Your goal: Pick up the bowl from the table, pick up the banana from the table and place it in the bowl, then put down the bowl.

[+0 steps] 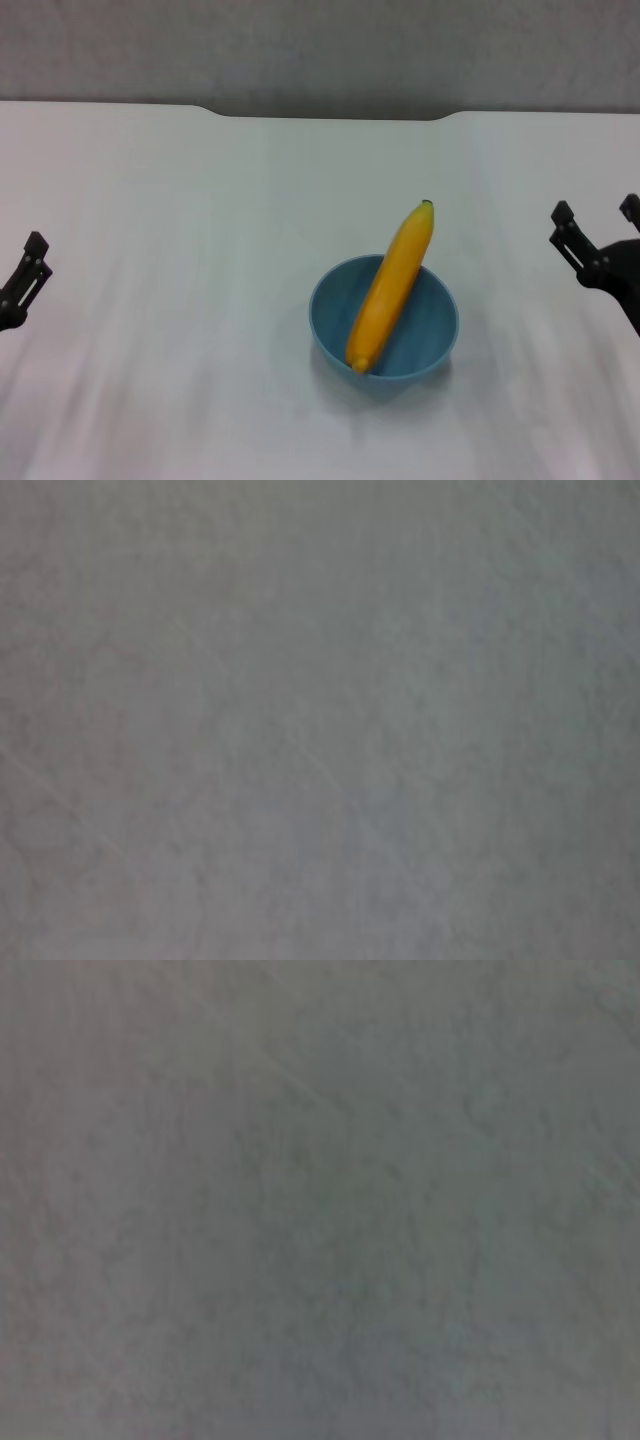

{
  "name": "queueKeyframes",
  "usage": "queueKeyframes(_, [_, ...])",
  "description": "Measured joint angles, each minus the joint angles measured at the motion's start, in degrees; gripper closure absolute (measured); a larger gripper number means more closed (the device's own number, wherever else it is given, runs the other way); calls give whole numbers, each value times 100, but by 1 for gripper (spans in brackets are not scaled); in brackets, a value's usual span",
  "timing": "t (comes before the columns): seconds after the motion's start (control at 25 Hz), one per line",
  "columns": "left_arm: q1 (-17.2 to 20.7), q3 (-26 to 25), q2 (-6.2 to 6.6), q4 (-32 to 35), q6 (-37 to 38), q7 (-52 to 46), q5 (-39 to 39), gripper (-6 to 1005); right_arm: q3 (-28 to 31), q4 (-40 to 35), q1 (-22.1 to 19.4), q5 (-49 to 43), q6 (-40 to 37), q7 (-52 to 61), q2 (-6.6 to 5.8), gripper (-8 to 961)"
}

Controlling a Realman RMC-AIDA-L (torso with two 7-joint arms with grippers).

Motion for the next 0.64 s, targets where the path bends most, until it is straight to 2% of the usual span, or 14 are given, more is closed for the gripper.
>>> queueKeyframes(0.24, [-248, -14, -3, 556, -31, -414, 7, 134, -75, 447, 104, -57, -108, 193, 3, 64])
queueKeyframes(0.64, [-155, 0, -14, 647, -638, -1104, 47, 134, -187, 663, 115, -55, -233, -16, 5, 63])
